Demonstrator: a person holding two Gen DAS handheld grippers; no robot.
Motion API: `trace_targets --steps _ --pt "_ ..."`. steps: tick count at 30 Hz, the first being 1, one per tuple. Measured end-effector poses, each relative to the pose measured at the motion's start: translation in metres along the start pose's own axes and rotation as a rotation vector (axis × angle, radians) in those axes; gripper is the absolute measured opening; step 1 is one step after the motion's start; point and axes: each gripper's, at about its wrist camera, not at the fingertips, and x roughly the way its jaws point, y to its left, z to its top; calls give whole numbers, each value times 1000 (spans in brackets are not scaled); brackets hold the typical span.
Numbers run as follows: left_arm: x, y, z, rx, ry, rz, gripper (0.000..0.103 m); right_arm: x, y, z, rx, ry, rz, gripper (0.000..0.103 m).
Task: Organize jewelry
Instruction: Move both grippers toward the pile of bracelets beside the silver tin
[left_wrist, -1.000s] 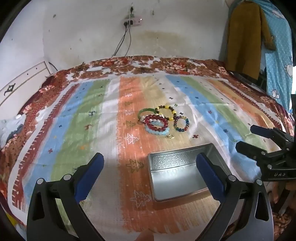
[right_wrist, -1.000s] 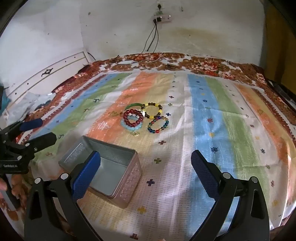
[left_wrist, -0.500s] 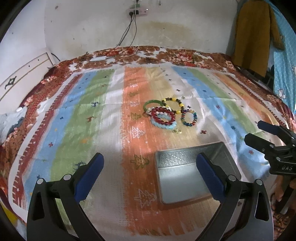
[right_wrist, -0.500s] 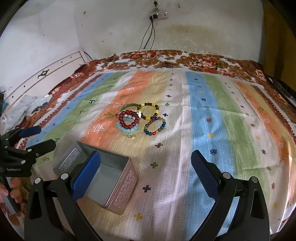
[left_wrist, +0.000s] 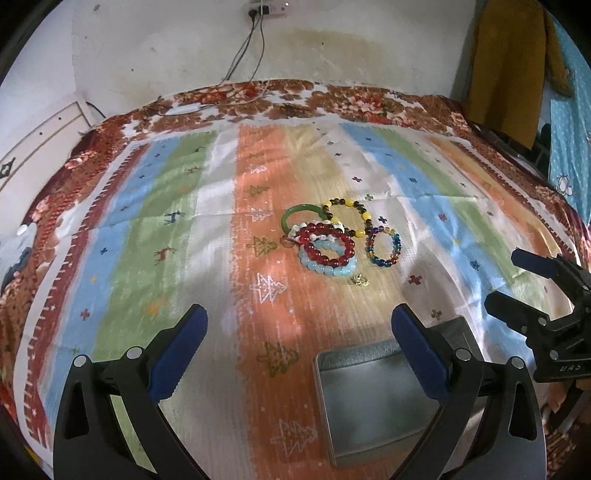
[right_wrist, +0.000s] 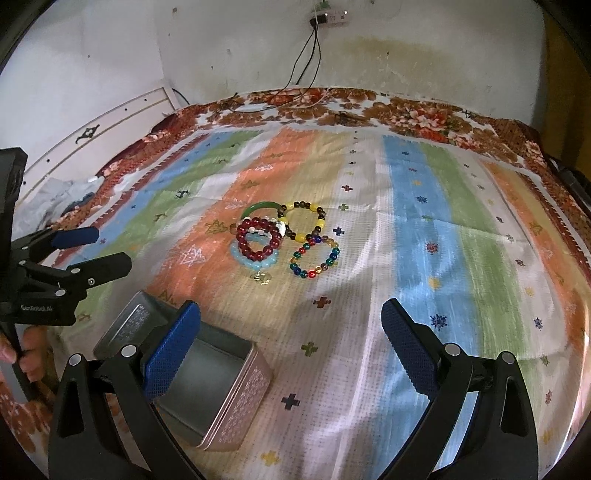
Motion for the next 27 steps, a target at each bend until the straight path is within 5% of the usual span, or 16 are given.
trace_targets --steps 27 --pt "93 16 55 -88 142 -101 84 65 -32 38 68 122 -24 99"
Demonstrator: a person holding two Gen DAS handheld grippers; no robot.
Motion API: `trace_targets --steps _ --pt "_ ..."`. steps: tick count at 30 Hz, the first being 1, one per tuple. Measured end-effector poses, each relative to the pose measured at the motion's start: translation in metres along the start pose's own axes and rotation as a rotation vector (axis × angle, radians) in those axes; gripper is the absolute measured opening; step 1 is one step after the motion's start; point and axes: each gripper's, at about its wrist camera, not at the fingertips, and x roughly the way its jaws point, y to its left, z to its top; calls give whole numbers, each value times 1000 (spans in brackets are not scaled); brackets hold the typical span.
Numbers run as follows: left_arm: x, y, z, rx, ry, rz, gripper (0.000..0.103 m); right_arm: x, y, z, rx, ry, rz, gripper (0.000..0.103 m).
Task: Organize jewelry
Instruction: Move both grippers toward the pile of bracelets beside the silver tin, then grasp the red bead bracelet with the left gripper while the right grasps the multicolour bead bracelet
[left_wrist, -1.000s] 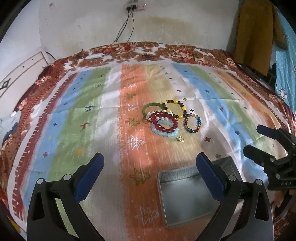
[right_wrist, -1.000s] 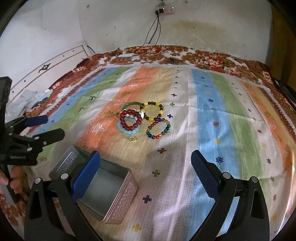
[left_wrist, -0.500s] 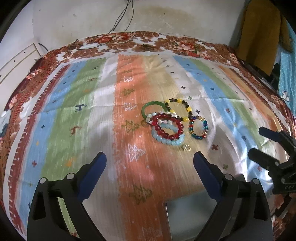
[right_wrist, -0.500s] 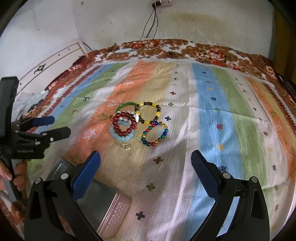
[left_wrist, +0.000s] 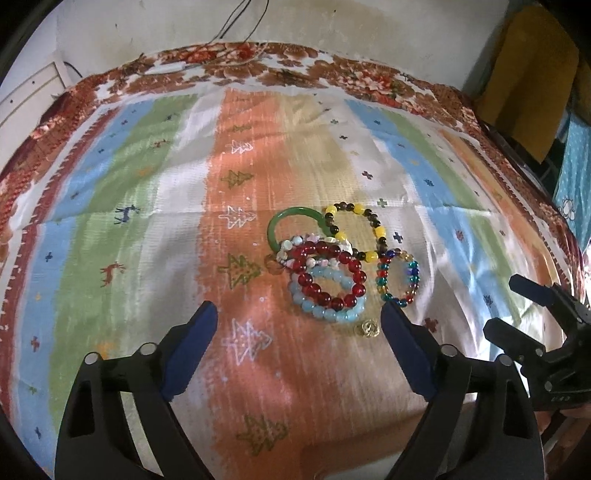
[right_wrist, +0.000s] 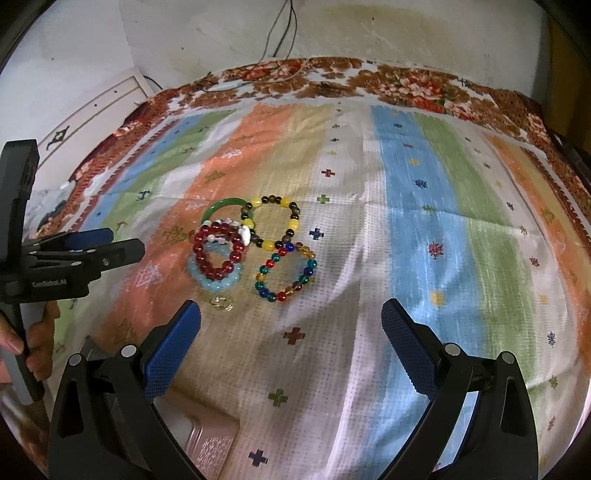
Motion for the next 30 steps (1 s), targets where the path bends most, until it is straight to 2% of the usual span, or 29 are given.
trace_targets --steps 6,13,20,26,28,30 --pt "21 5 11 -46 46 -30 83 18 -5 6 2 47 -27 99" --pt "46 4 18 -50 105 -53 75 35 -11 14 27 90 -29 99" --pt "68 13 24 -95 173 -101 57 54 -17 22 49 137 -23 99" --pt "80 16 29 -101 207 -119 47 68 -21 26 62 167 -25 99" --pt "83 16 30 -95 217 -125 45 73 -22 27 66 178 -24 91" --pt "85 15 31 -86 222 -129 45 78 -23 28 66 192 -24 89"
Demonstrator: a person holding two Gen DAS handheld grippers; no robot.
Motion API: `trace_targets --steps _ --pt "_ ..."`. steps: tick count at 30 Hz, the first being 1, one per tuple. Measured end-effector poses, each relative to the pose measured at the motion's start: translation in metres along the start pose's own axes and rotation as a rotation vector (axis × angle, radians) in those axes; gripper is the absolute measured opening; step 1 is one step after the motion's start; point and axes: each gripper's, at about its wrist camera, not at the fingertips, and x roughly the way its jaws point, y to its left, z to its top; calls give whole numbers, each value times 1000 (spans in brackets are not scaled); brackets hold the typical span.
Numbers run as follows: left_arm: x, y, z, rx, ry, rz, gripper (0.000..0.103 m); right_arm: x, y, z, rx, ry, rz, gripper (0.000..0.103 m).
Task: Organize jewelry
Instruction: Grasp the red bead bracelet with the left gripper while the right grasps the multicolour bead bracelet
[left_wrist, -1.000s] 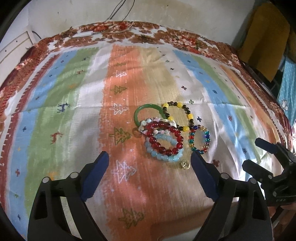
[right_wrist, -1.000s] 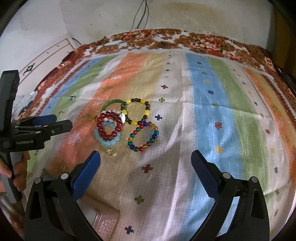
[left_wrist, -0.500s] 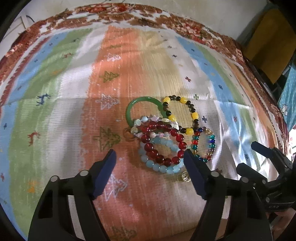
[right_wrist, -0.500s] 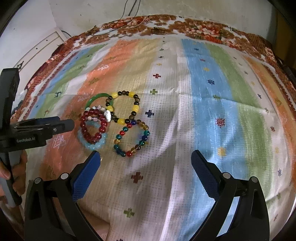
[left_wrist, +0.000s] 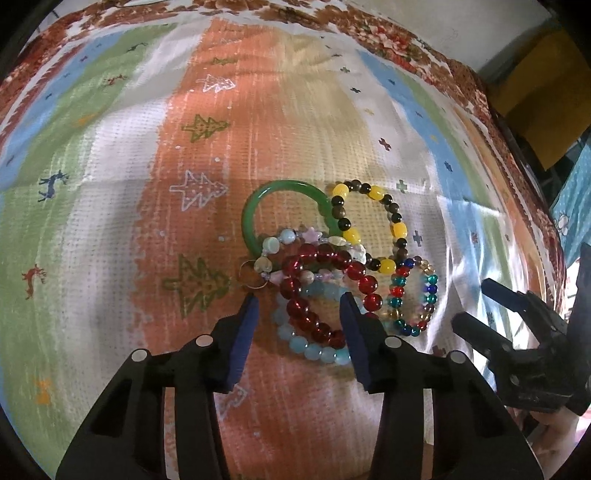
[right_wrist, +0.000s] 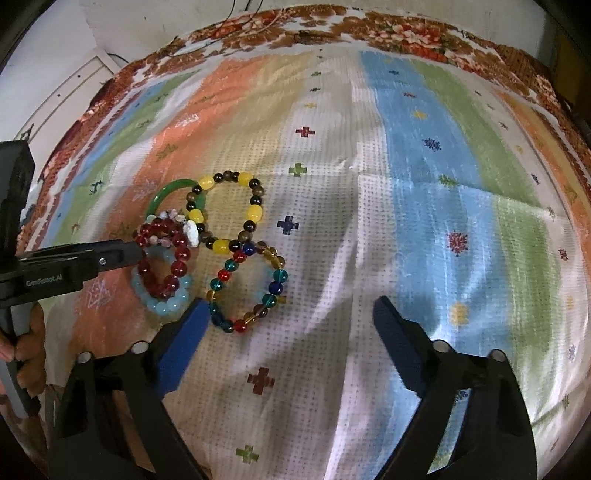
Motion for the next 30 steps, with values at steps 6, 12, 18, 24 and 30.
trace_targets --steps 6,12,18,24,30 --pt "9 -1 4 15 38 6 41 11 -1 3 0 26 -3 82" --pt "20 0 7 27 67 17 29 20 -1 5 1 48 6 73" --pt "20 3 8 24 67 20 22 29 -1 8 6 63 5 59" --pt "19 6 8 13 68 16 15 35 1 13 -9 54 -34 47" --pt "12 2 7 21 64 35 13 34 4 14 -35 61 -23 13"
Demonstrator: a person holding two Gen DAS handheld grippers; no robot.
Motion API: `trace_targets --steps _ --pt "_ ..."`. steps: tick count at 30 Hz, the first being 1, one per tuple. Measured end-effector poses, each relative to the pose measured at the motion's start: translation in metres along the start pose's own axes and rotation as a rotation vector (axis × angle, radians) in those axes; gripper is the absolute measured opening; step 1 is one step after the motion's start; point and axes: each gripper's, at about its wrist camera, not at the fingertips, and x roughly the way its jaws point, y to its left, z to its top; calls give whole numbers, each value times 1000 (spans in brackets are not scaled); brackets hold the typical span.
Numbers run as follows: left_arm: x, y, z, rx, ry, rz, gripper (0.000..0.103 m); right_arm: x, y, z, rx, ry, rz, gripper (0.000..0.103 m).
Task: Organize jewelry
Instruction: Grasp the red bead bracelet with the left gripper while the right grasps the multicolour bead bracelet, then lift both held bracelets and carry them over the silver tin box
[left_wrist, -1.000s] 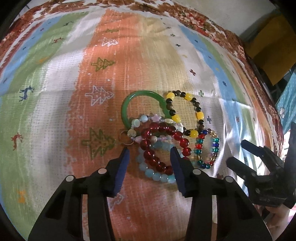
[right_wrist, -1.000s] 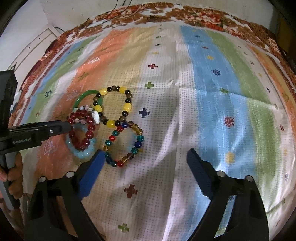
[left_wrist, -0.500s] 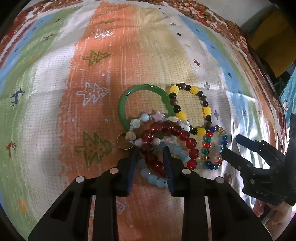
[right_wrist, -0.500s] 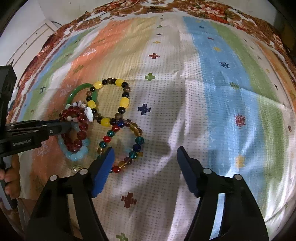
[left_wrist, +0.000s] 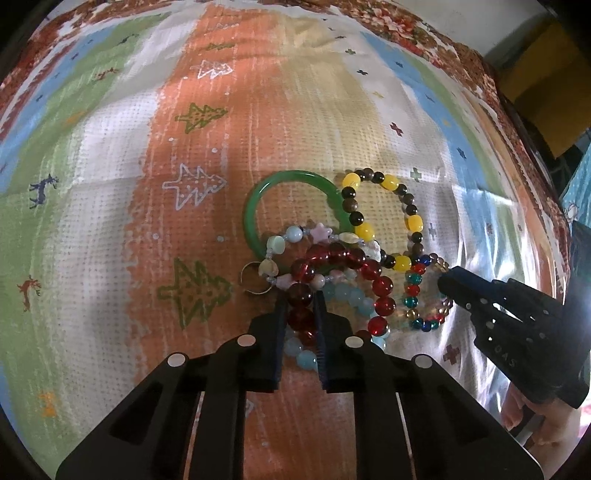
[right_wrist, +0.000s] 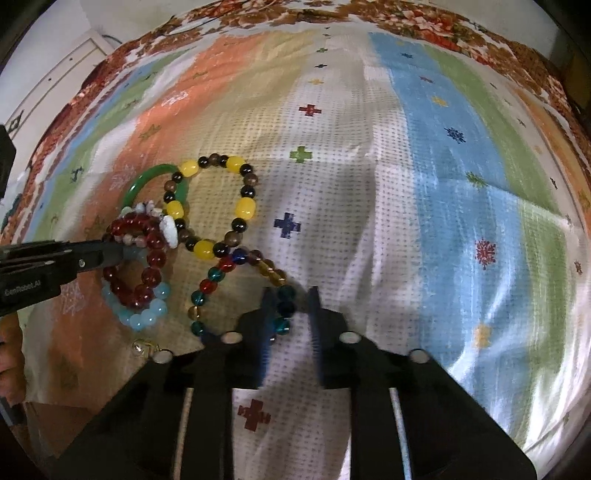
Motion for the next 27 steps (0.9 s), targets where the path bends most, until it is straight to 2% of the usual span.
trace_targets --steps 3,27 --pt "-5 -2 0 3 -9 -5 13 -2 3 -1 -16 -5 -9 10" --pt "-52 -18 -9 18 -119 -48 13 -54 24 -16 -103 -137 6 10"
